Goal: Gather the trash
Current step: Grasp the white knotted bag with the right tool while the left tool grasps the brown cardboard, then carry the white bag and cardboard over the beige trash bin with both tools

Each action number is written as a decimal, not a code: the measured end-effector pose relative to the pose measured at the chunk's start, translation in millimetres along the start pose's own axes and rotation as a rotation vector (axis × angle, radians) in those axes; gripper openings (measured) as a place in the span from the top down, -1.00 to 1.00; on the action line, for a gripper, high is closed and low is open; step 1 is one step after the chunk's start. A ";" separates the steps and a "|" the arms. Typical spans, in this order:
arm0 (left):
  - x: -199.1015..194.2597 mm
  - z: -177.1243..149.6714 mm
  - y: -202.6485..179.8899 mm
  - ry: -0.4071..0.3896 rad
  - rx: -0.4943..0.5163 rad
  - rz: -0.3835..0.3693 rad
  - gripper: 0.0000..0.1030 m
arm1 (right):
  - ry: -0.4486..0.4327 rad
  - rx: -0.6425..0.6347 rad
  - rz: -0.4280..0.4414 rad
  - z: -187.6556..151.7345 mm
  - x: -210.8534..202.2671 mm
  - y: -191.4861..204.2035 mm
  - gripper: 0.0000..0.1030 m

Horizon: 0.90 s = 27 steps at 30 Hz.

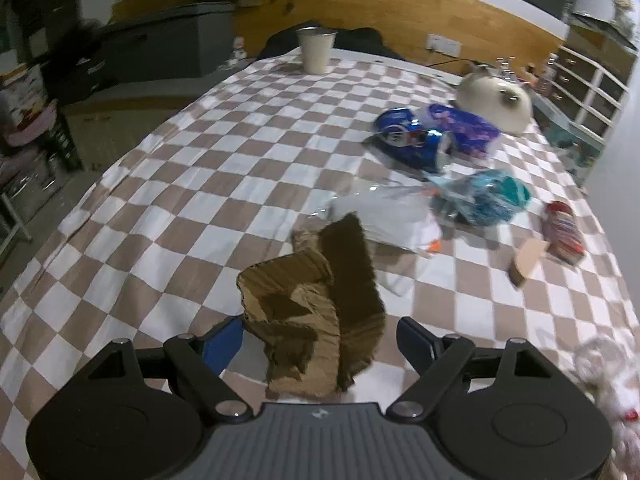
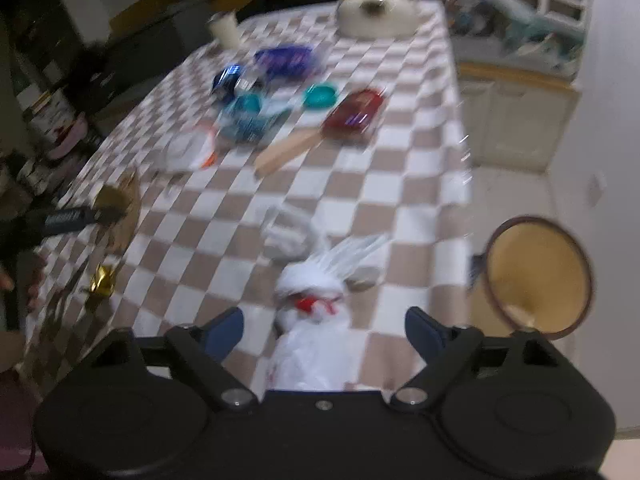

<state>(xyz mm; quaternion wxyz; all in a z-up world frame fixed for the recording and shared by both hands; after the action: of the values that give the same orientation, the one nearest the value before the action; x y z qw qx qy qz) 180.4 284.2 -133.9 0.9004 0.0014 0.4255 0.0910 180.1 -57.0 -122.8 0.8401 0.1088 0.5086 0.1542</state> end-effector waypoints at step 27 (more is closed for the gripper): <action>43.1 22.6 -21.8 0.092 -0.072 0.269 -0.97 | 0.123 0.067 0.043 -12.4 10.1 -9.4 0.27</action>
<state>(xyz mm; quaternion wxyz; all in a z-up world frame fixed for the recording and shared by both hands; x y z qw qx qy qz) 228.1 271.6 -154.3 0.8590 0.0218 0.4588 0.2263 174.9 -61.8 -140.0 0.7997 0.1380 0.5616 0.1614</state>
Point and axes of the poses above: each gripper's, at about its wrist camera, not at the fingertips, and x roughly the way its jaws point, y to its left, z to its top, the point moved 3 cm from there along x, roughly the way its jaws point, and after that the axes turned 12 degrees about x, right-handed, at the moved point
